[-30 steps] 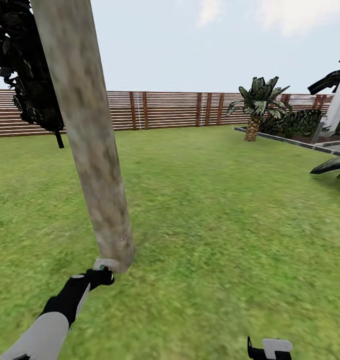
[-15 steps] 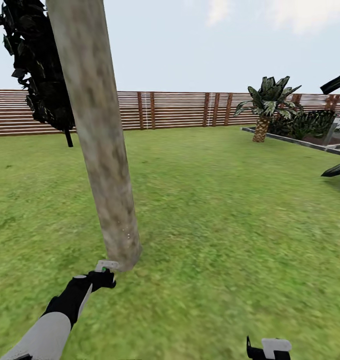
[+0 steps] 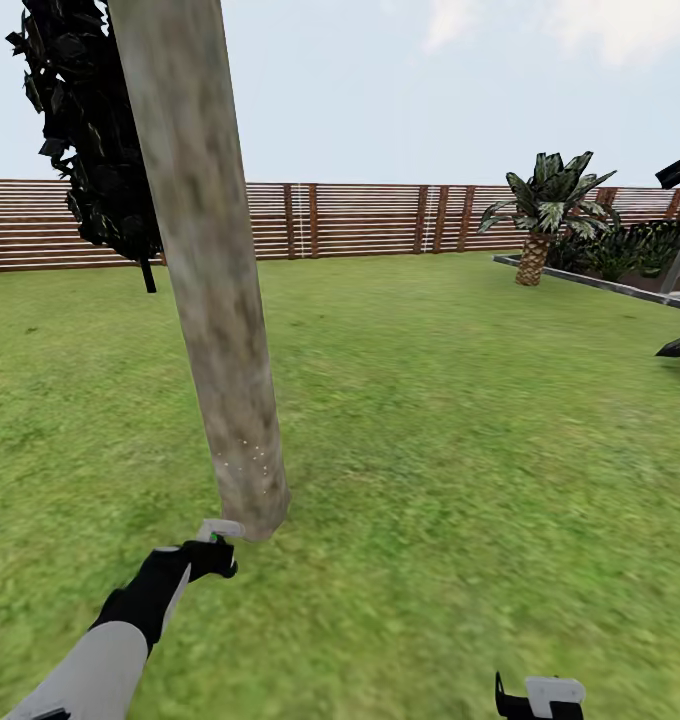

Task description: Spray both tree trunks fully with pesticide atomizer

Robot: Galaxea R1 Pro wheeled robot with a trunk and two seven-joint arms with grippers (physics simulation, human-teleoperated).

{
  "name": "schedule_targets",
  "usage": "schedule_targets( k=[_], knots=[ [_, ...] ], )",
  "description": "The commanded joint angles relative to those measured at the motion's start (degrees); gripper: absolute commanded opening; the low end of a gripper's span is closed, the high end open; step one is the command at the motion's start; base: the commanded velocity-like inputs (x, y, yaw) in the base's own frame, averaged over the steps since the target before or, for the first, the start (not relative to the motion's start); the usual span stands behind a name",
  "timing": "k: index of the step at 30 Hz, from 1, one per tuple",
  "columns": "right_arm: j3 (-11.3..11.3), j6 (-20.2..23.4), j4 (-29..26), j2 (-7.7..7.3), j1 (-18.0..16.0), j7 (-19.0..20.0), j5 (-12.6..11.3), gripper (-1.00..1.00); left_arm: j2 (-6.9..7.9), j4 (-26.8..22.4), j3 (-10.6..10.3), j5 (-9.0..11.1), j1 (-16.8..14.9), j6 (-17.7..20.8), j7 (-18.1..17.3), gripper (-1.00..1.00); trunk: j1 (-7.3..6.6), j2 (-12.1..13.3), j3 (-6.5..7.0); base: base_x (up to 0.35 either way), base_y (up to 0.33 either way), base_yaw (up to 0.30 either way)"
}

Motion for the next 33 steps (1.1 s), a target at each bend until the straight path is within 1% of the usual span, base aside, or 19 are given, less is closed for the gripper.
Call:
schedule_targets(
  k=[1,2,4,5,6,9,12,14,15,17,21,22,25,26,27,29,30,31,33],
  knots=[
    [-0.3,-0.1,0.1,-0.01,-0.1,-0.4,0.6,1.0,0.69,-0.3,0.3,-0.7,0.0,0.2,-0.1,-1.0,-0.01,0.0,-0.05,0.0,0.0,0.0],
    [-0.3,-0.1,0.1,-0.01,-0.1,-0.4,0.6,1.0,2.17,-0.5,0.4,-0.6,0.0,0.2,-0.2,-1.0,-0.01,0.0,-0.05,0.0,0.0,0.0],
    [-0.3,-0.1,0.1,-0.02,-0.1,-0.4,0.6,1.0,4.47,-0.7,0.5,-0.5,0.0,0.2,-1.3,-1.0,-0.01,0.0,-0.05,0.0,0.0,0.0],
    [-0.3,-0.1,0.1,-0.02,-0.1,-0.4,0.6,1.0,5.79,-0.9,0.6,-0.4,0.0,0.3,-3.1,-1.0,-0.01,0.0,-0.05,0.0,0.0,0.0],
    [-0.3,-0.1,0.1,-0.02,-0.1,-0.4,0.6,1.0,6.57,-1.6,0.6,-0.5,0.1,0.3,-5.2,-1.0,-0.01,0.0,-0.05,0.0,0.0,0.0],
    [-0.3,-0.1,0.1,-0.02,-0.1,-0.4,0.6,1.0,6.31,-3.0,0.4,-0.5,0.2,0.2,-6.3,-1.0,-0.01,0.0,-0.05,-0.021,0.0,0.0],
    [-0.3,-0.1,0.1,-0.02,-0.1,-0.4,0.6,1.0,2.6,-4.3,0.1,-0.7,0.0,0.3,-6.7,-1.0,-0.01,0.0,-0.05,-0.232,0.0,0.0],
    [-0.3,-0.1,0.1,-0.02,-0.1,-0.5,0.6,1.0,1.91,-5.7,0.2,-0.6,-0.2,0.5,-6.8,-1.0,-0.01,0.0,-0.05,-0.111,0.0,0.0],
    [-0.3,-0.1,0.1,-0.02,-0.1,-0.5,0.6,1.0,1.88,-6.6,0.2,-0.6,-0.3,0.9,-6.9,-1.0,-0.01,0.0,-0.05,-0.048,0.0,0.0],
    [-0.3,-0.1,0.1,-0.02,-0.1,-0.5,0.6,1.0,2.49,-9.9,0.6,-0.4,-0.4,3.0,-7.5,-1.0,-0.01,0.0,-0.05,-0.012,0.0,0.0],
    [-0.3,-0.1,0.1,-0.02,-0.1,-0.4,0.6,1.0,4.59,-14.7,0.8,-0.4,-0.4,5.7,-8.4,-1.0,-0.01,0.0,-0.05,-0.003,0.0,0.0],
    [-0.3,-0.1,0.1,-0.02,-0.1,-0.4,0.6,1.0,4.67,-15.6,0.7,-0.4,-0.4,6.7,-8.4,-1.0,-0.01,0.0,-0.05,0.0,0.0,0.0],
    [-0.3,-0.1,0.1,-0.02,-0.1,-0.4,0.6,1.0,4.06,-18.8,0.2,-0.4,-0.4,9.5,-8.5,-1.0,-0.01,0.0,-0.05,0.0,0.0,0.0],
    [-0.3,-0.1,0.1,-0.02,-0.1,-0.4,0.7,1.0,2.65,-20.2,-0.3,-0.5,-0.4,10.2,-8.5,-1.0,-0.01,0.0,-0.05,0.0,0.0,0.0],
    [-0.2,-0.1,0.1,-0.02,-0.1,-0.4,0.7,1.0,1.82,-20.6,-0.7,-0.5,-0.4,10.5,-8.5,-1.0,-0.01,0.0,-0.05,0.0,0.0,0.0],
    [-0.2,-0.1,0.1,-0.02,-0.1,-0.4,0.7,1.0,0.55,-21.6,-1.3,-0.5,-0.4,10.9,-8.5,-1.0,-0.01,0.0,-0.05,0.0,0.0,0.0],
    [-0.2,-0.1,0.1,-0.02,-0.1,-0.4,0.7,1.0,0.22,-23.9,-1.5,-0.5,-0.4,13.1,-8.5,-1.0,-0.01,0.0,-0.05,0.0,0.0,0.0],
    [-0.3,-0.1,0.1,-0.02,-0.1,-0.4,0.7,1.0,1.25,-27.1,-1.4,-0.5,-0.4,15.5,-9.2,-1.0,-0.01,0.0,-0.05,0.0,0.0,0.0],
    [-0.3,-0.1,0.1,-0.02,-0.1,-0.4,0.7,1.0,2.13,-28.9,-1.3,-0.5,-0.4,16.1,-10.7,-1.0,-0.01,0.0,-0.05,0.0,0.0,0.0]
  ],
)
